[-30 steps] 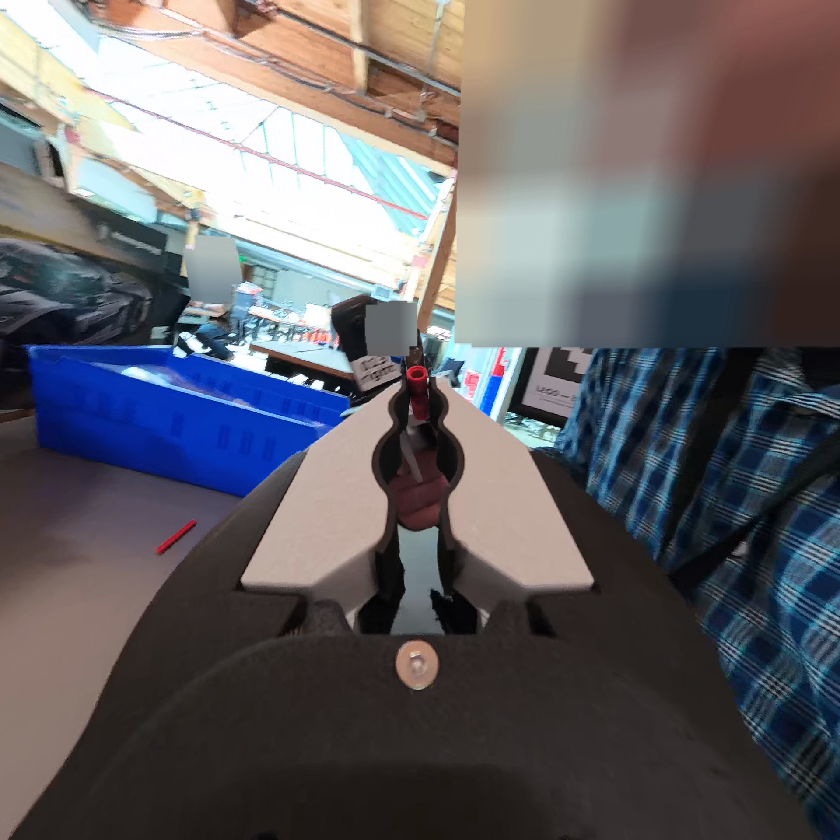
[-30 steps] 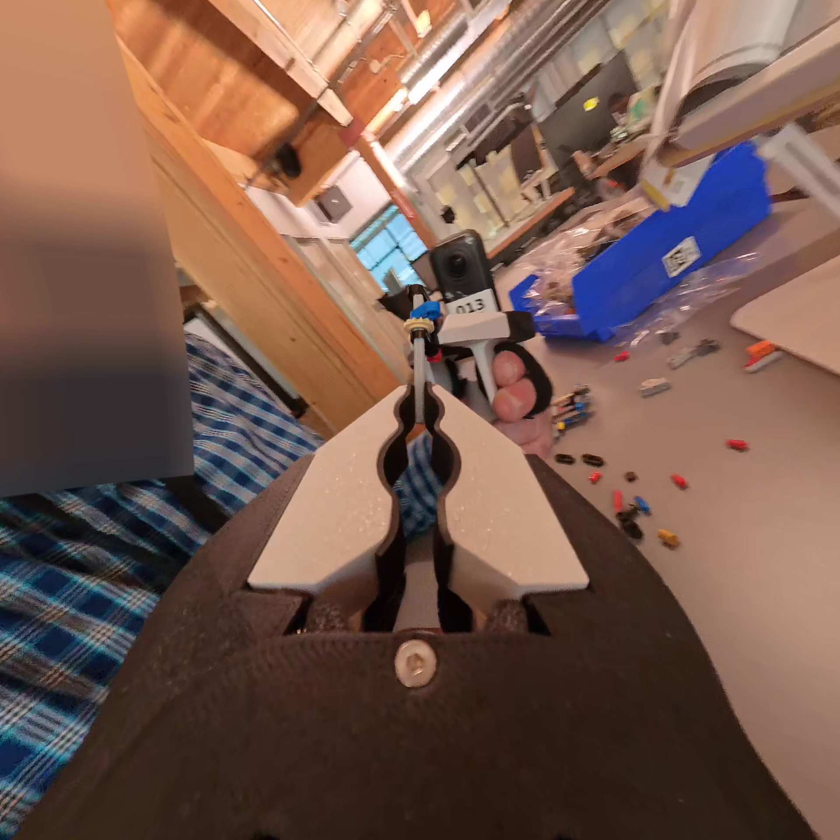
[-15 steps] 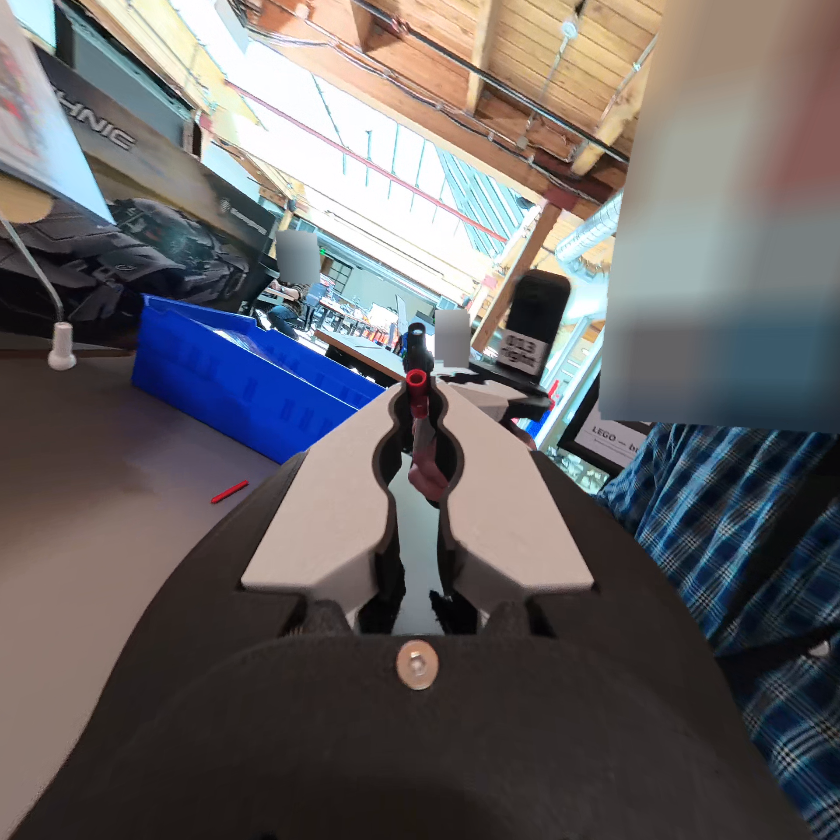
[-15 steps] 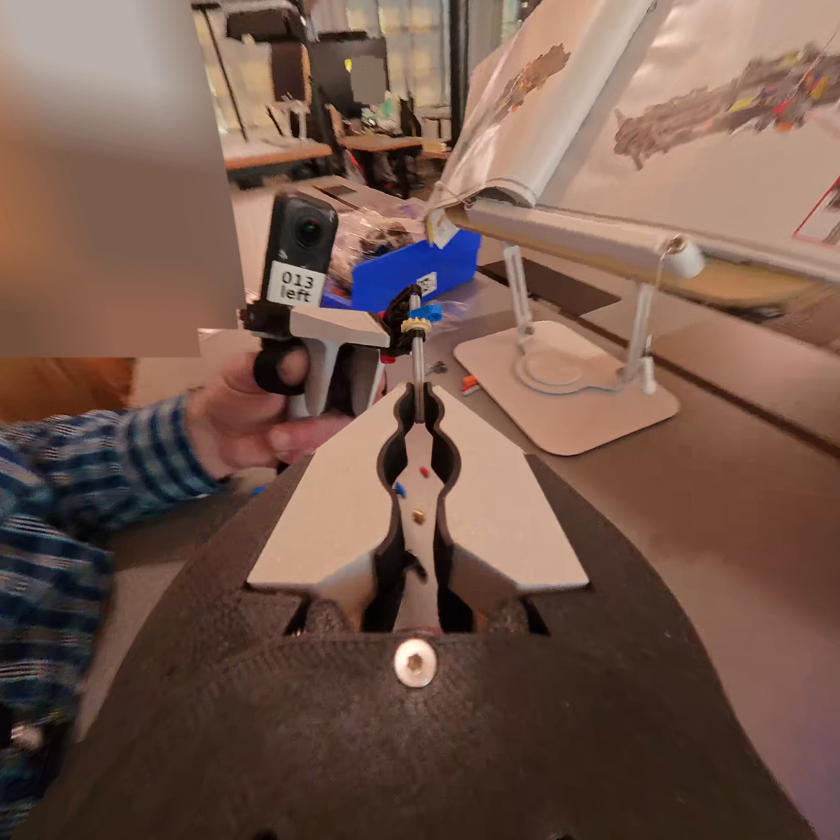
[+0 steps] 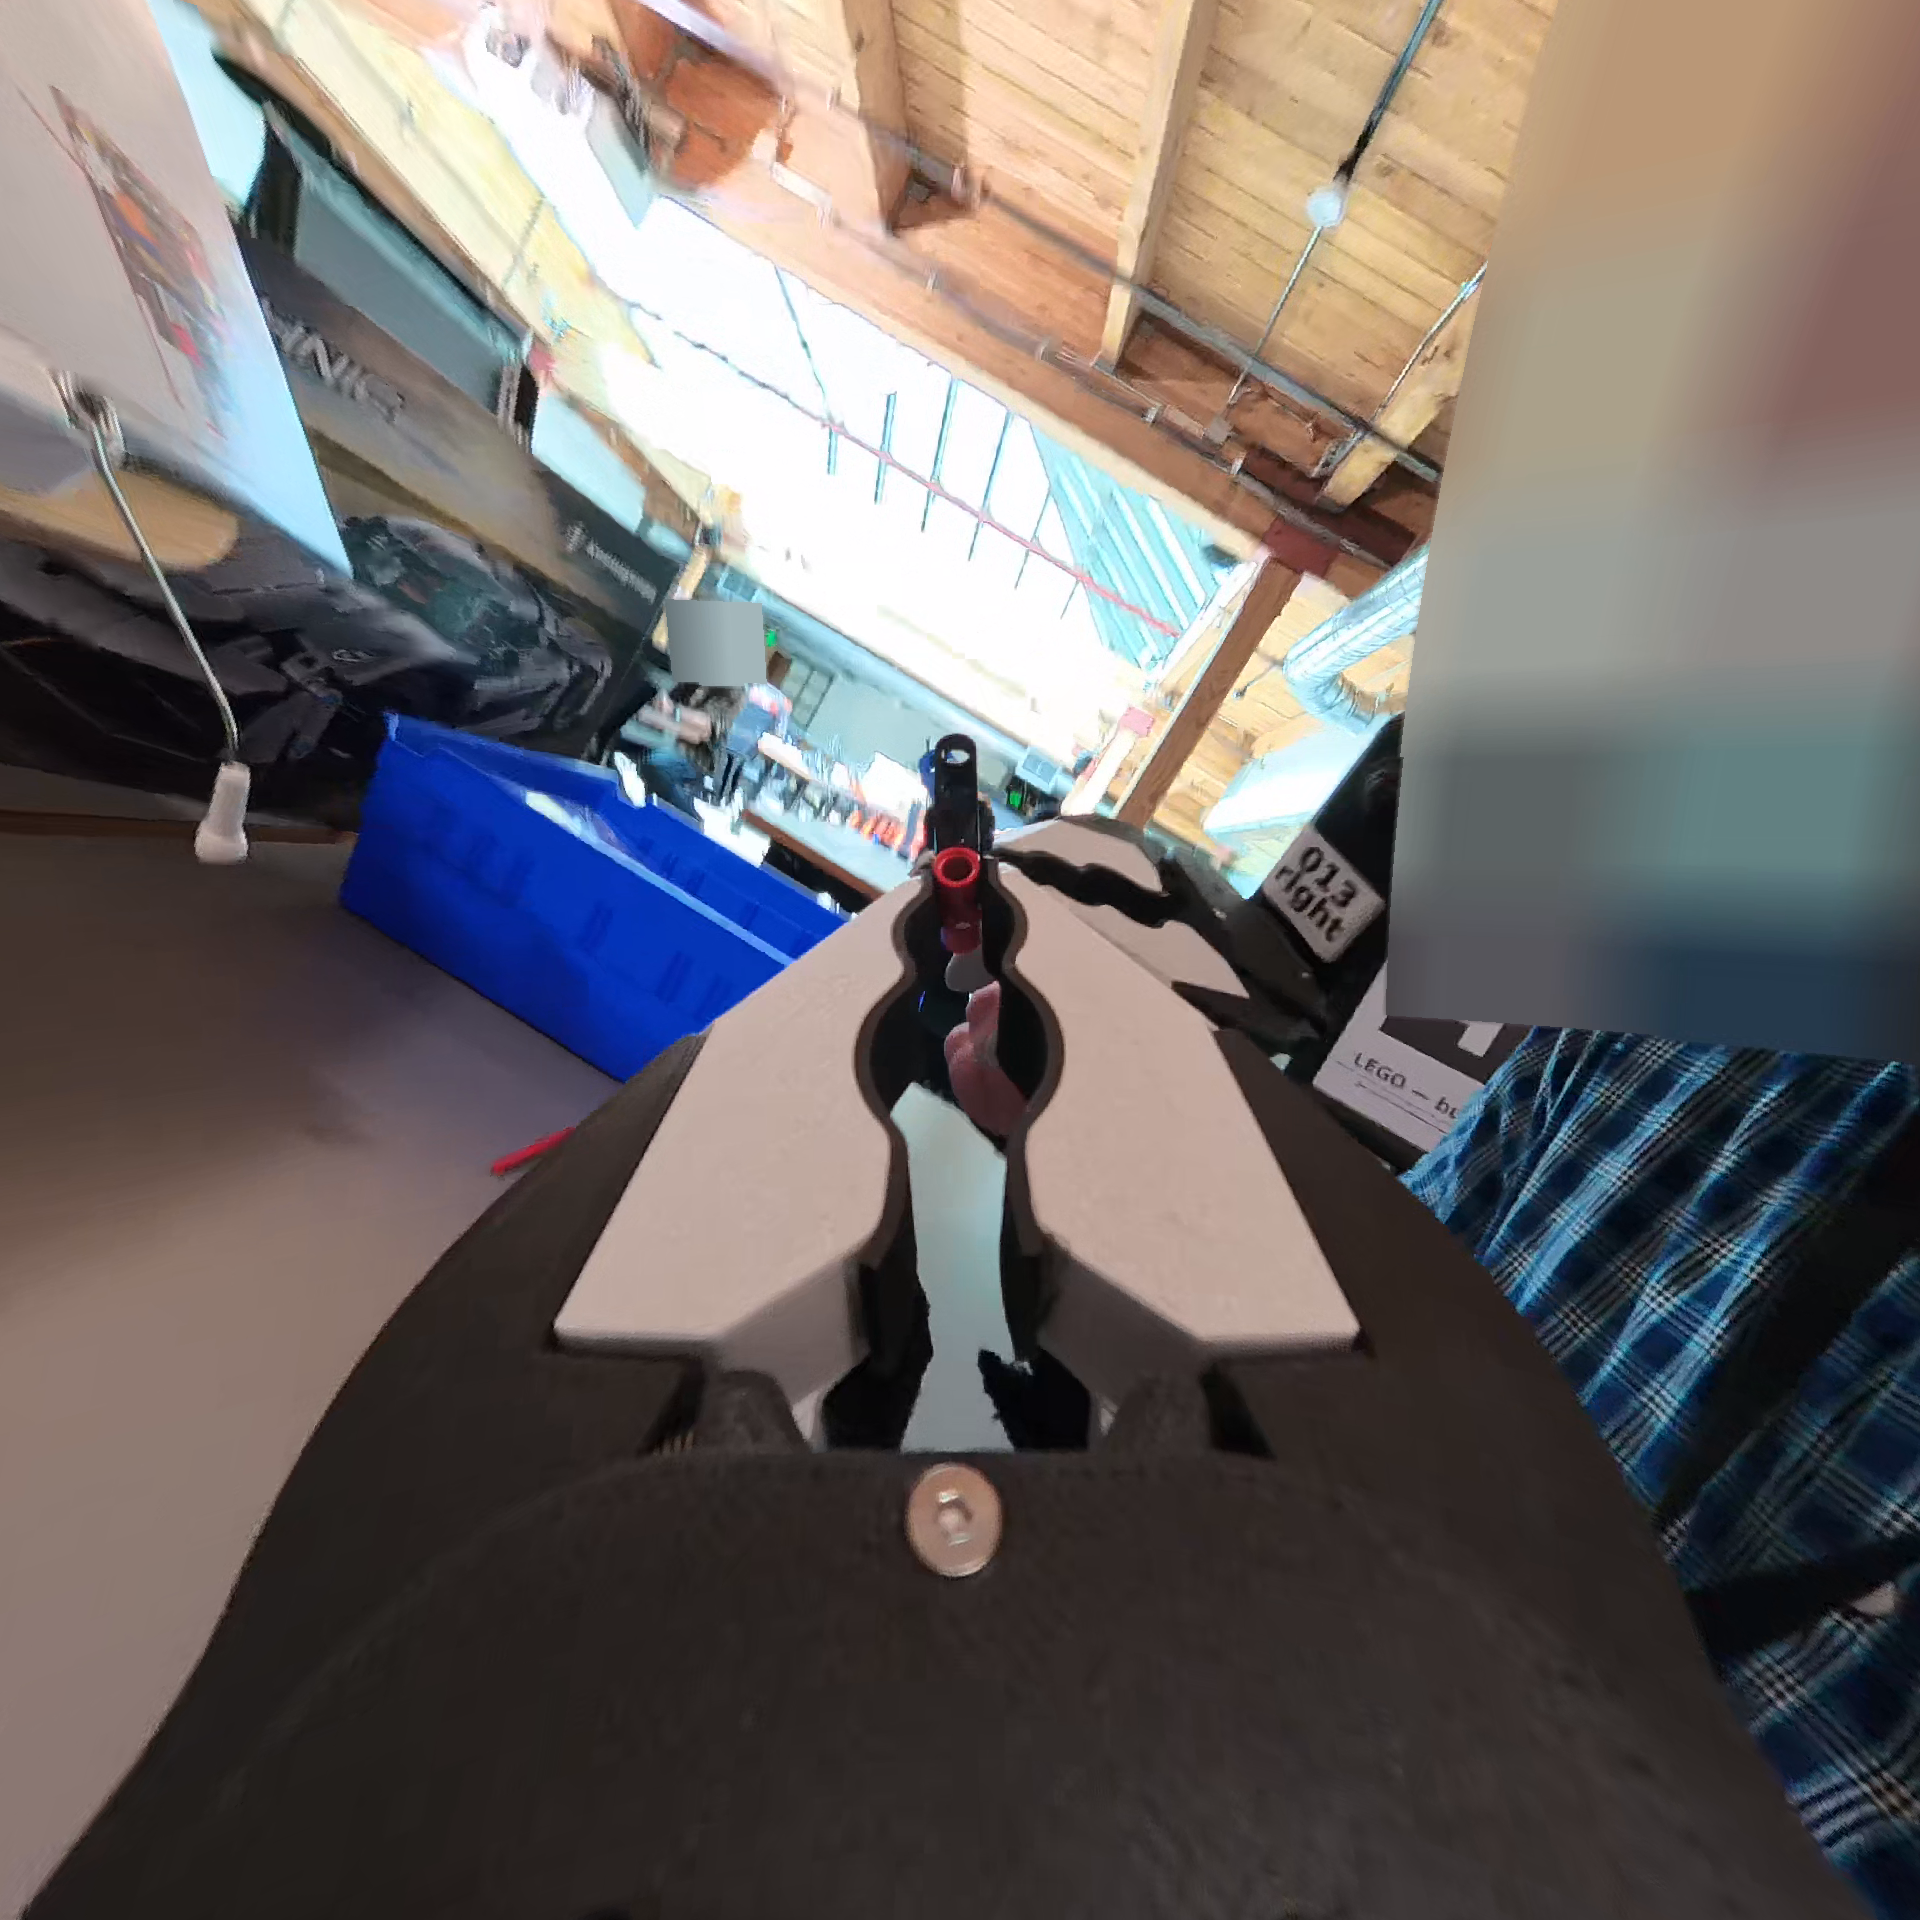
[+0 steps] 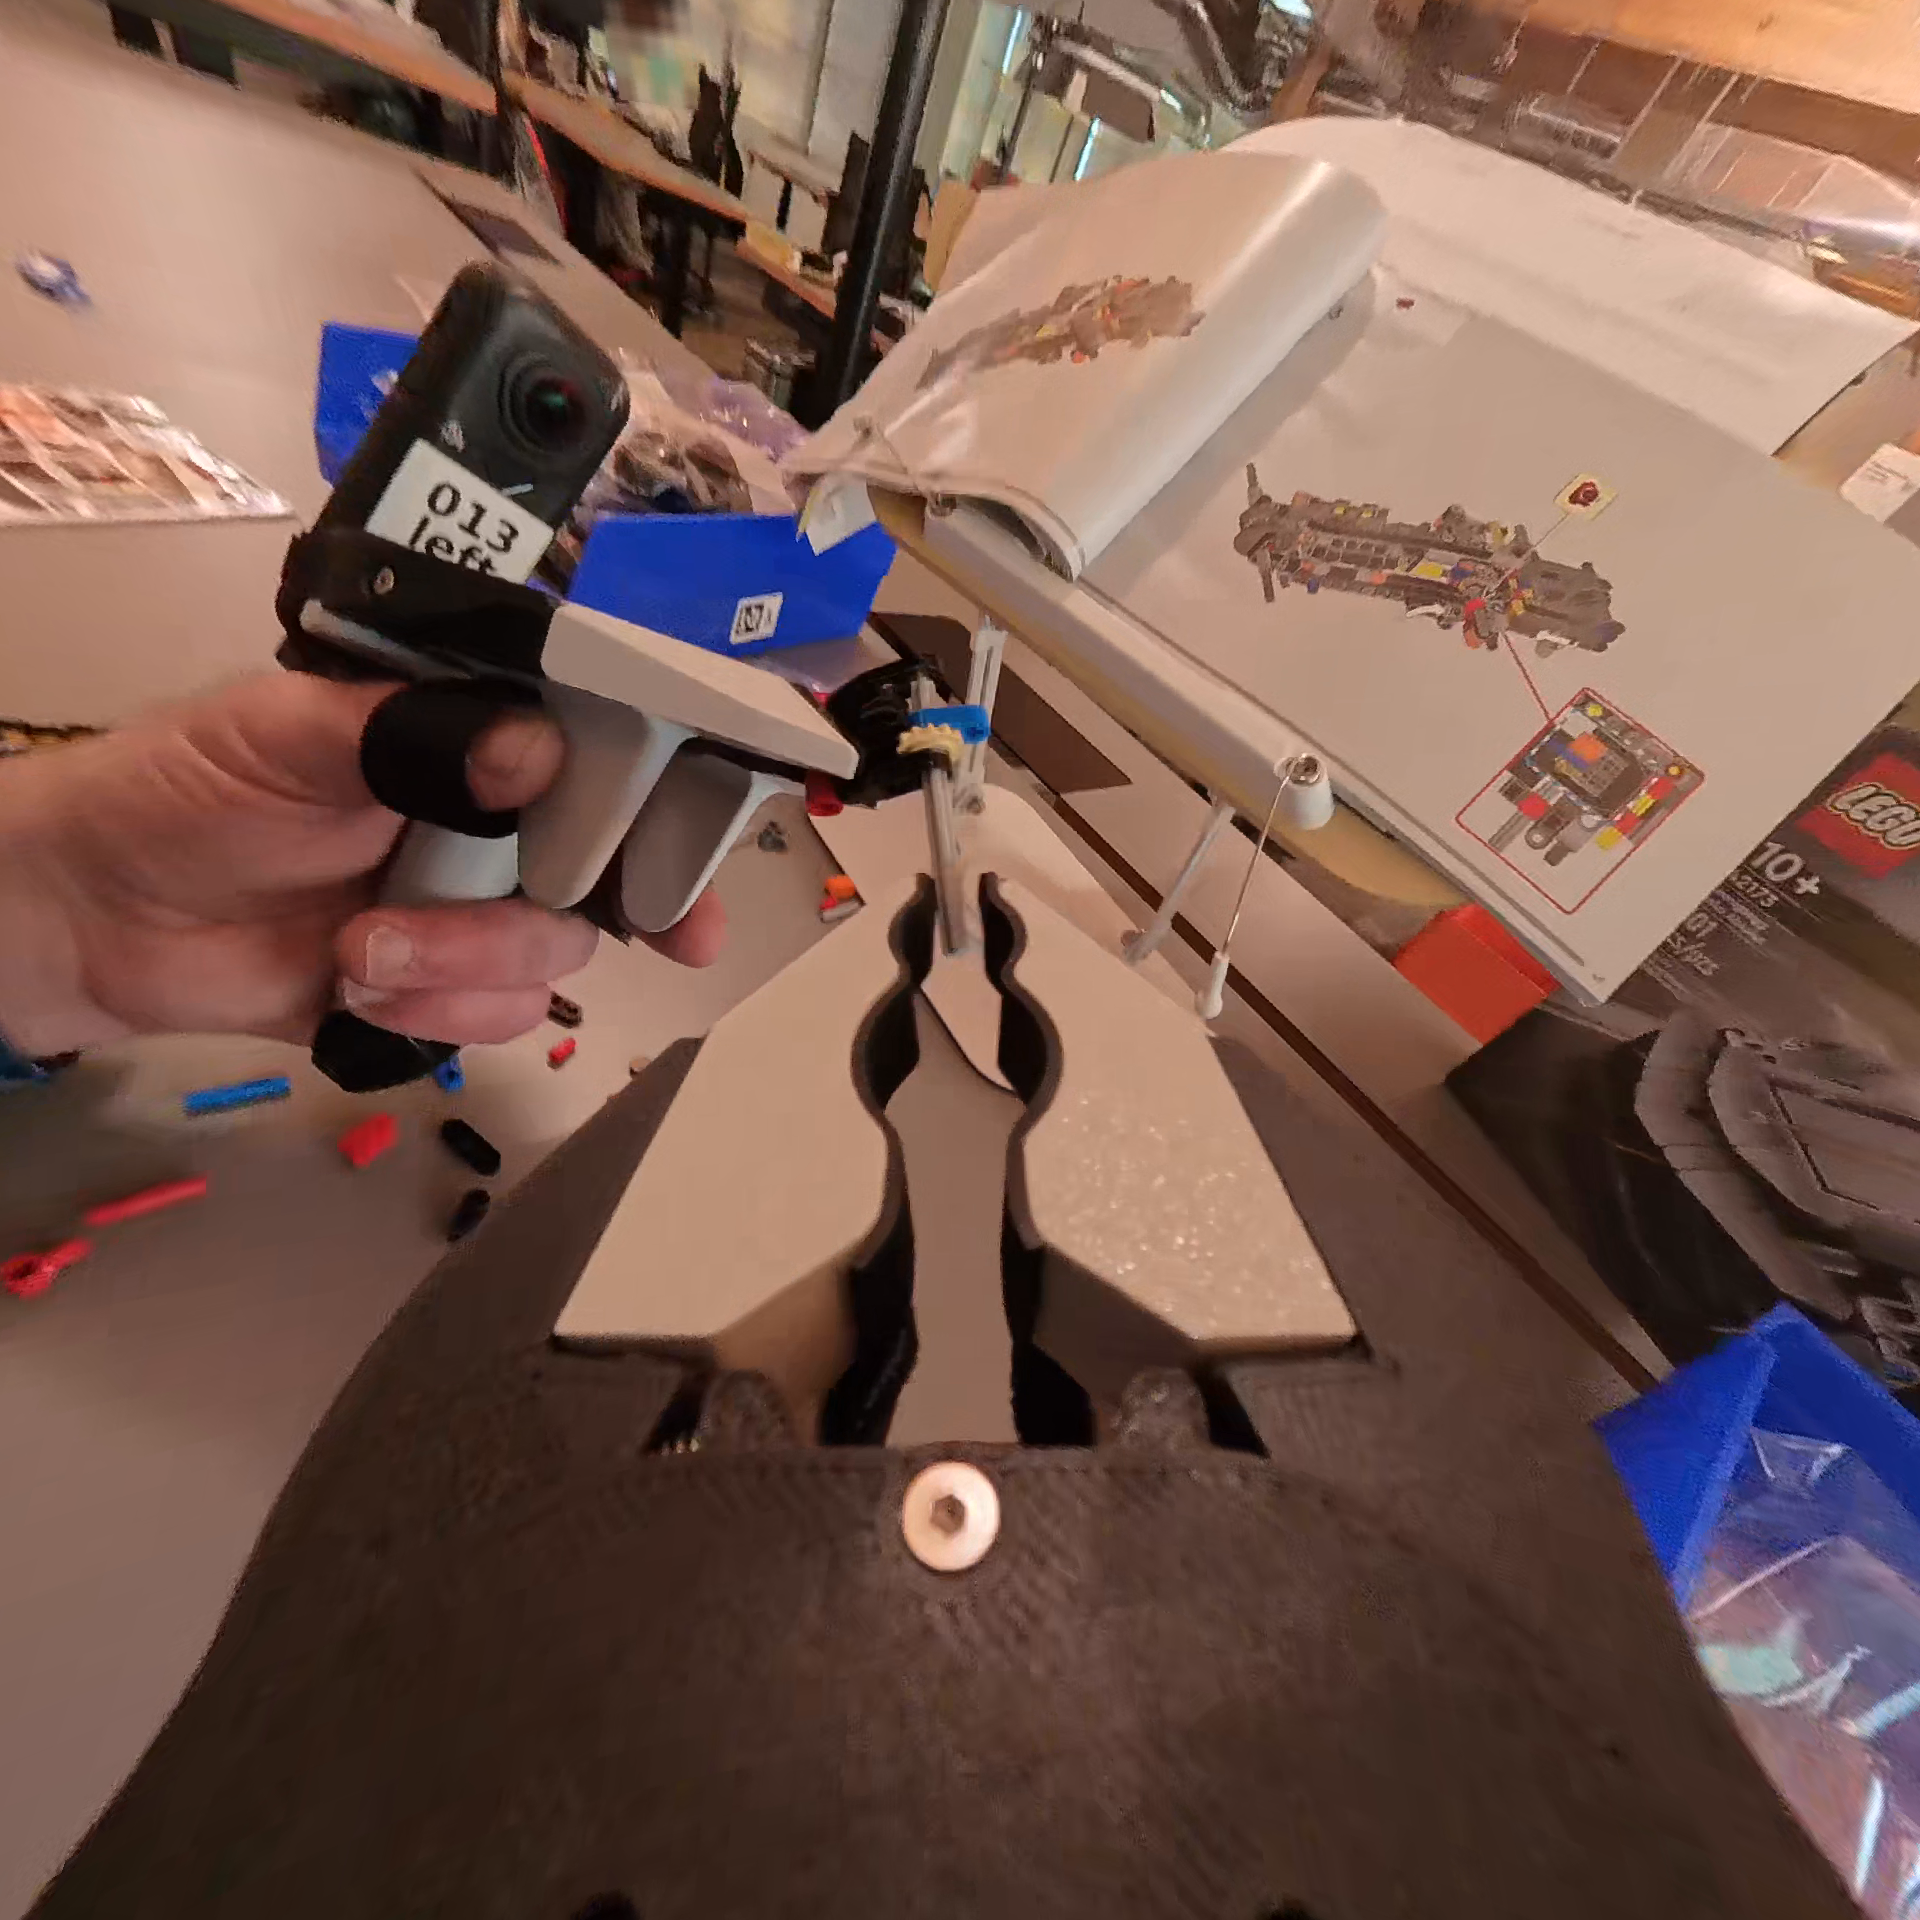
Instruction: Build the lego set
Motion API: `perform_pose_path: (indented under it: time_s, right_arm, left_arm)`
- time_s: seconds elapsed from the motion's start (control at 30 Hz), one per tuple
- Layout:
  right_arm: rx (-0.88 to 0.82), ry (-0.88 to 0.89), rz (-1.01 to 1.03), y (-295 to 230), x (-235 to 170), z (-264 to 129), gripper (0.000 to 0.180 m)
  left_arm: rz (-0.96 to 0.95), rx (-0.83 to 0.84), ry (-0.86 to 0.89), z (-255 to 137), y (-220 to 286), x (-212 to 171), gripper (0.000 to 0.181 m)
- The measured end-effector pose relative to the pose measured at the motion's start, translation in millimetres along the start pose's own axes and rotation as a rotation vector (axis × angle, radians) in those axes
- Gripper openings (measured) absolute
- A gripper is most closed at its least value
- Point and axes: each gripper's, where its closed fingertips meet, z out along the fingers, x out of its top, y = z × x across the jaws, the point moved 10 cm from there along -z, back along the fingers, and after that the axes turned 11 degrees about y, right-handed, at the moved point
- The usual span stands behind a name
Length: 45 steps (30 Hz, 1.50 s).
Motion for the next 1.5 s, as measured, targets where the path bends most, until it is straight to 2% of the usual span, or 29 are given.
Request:
perform_pose_path:
  time_s: [0.07,0.1,0.3,0.43,0.57,0.8,0.9,1.07,1.27,1.5]
  right_arm:
    - [0.008,0.019,0.009,3,8,-3,0.030]
    - [0.016,0.036,0.001,4,15,-5,0.033]
    - [0.010,0.072,-0.060,23,53,-6,0.036]
    - [0.023,0.040,-0.106,29,71,22,0.041]
    - [0.044,0.047,-0.181,21,85,58,0.043]
    - [0.213,-0.016,-0.339,-17,82,167,0.028]
    - [0.268,-0.081,-0.391,-25,69,225,0.025]
    - [0.265,-0.220,-0.508,-33,35,302,0.022]
    - [0.252,-0.225,-0.556,-35,30,321,0.000]
    - [0.378,-0.213,-0.595,-36,27,316,0.000]
  left_arm:
    - [0.022,-0.006,0.040,-2,5,6,0.005]
    - [0.032,-0.012,0.059,-3,8,10,0.005]
    - [0.042,-0.042,0.181,-14,37,32,0.005]
    - [0.062,-0.050,0.227,-29,67,57,0.005]
    - [0.170,-0.012,0.249,-59,96,94,0.005]
    - [0.376,0.164,0.310,-138,104,162,0.005]
    - [0.431,0.257,0.316,-168,87,186,0.005]
    - [0.433,0.279,0.320,-203,48,216,0.005]
    - [0.407,0.284,0.295,-214,10,218,0.005]
    - [0.410,0.283,0.281,-219,7,210,0.005]
